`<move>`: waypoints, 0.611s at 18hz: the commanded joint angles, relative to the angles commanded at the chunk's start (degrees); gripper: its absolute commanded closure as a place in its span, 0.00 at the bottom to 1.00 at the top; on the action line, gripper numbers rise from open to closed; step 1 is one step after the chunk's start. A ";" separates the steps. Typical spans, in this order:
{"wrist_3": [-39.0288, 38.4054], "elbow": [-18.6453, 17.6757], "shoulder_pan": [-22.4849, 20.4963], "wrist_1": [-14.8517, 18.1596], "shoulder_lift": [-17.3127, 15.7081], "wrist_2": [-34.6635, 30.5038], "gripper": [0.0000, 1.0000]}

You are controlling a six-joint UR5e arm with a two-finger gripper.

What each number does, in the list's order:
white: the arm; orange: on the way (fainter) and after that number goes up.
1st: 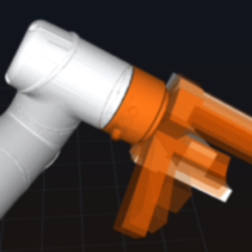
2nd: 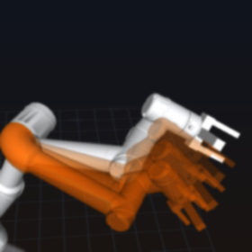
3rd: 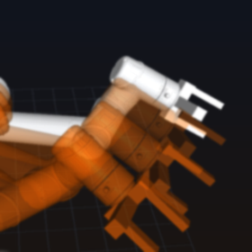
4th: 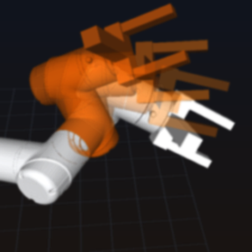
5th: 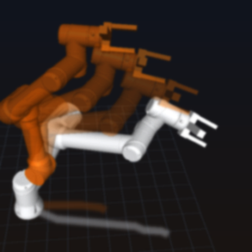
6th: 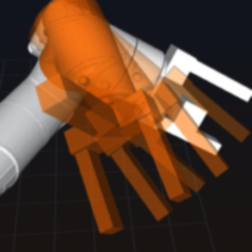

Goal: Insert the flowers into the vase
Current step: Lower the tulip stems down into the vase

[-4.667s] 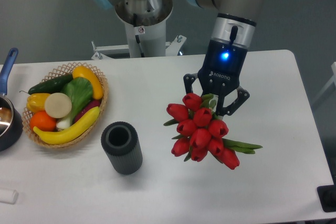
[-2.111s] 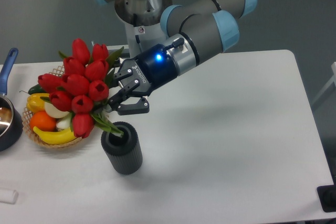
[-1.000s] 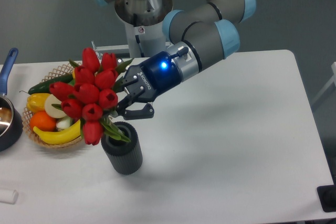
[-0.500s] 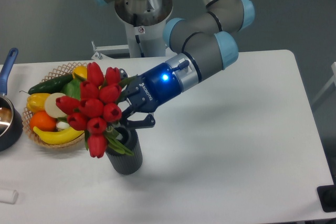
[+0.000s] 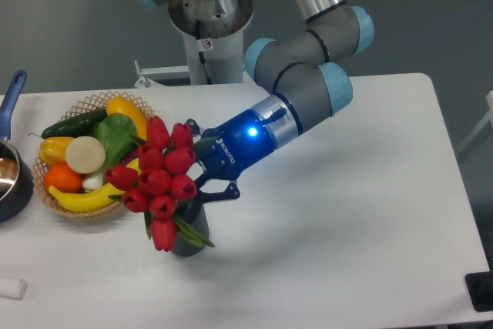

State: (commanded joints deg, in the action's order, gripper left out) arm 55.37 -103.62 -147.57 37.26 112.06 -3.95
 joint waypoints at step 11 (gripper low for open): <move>0.44 -3.25 0.44 -0.09 0.17 -3.69 0.62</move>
State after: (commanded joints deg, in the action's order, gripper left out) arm 55.81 -106.87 -147.13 37.18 112.24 -7.65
